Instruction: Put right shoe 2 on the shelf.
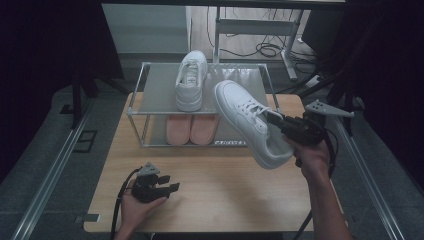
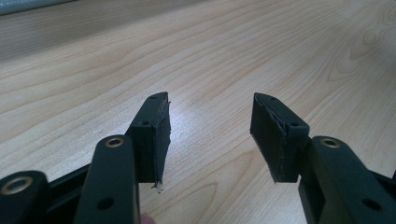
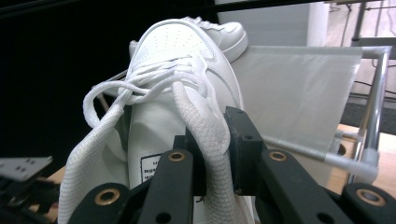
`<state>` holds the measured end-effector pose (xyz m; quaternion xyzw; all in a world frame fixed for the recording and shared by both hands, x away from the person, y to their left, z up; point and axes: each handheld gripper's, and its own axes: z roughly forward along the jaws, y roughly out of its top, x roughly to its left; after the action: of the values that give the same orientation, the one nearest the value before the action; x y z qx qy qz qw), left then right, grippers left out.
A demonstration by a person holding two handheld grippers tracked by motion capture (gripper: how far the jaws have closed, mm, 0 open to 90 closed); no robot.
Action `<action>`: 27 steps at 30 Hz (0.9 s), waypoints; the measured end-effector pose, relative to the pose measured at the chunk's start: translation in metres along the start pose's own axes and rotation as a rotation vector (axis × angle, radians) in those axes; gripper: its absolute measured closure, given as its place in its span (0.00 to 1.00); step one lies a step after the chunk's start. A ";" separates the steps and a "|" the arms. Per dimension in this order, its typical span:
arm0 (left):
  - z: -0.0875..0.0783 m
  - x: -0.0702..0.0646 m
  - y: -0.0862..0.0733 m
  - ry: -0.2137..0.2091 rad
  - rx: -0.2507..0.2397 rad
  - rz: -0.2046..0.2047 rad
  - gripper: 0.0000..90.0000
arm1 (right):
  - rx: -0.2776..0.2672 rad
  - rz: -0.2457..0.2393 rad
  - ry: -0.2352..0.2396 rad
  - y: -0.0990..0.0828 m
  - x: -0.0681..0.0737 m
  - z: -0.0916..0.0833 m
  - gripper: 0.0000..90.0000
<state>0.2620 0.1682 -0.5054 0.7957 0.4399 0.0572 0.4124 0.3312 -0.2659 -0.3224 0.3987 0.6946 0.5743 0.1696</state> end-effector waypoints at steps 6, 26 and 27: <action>0.000 0.000 0.000 0.003 -0.002 -0.003 0.53 | -0.011 0.033 -0.031 0.014 -0.008 0.012 0.89; -0.001 0.002 -0.001 0.006 -0.004 -0.006 0.53 | 0.022 0.097 -0.146 0.051 -0.020 0.055 0.88; -0.001 0.003 -0.001 0.004 -0.003 -0.006 0.53 | 0.025 0.097 -0.149 0.053 -0.020 0.057 0.88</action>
<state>0.2623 0.1712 -0.5059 0.7935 0.4431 0.0585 0.4129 0.4023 -0.2416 -0.2936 0.4757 0.6668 0.5419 0.1879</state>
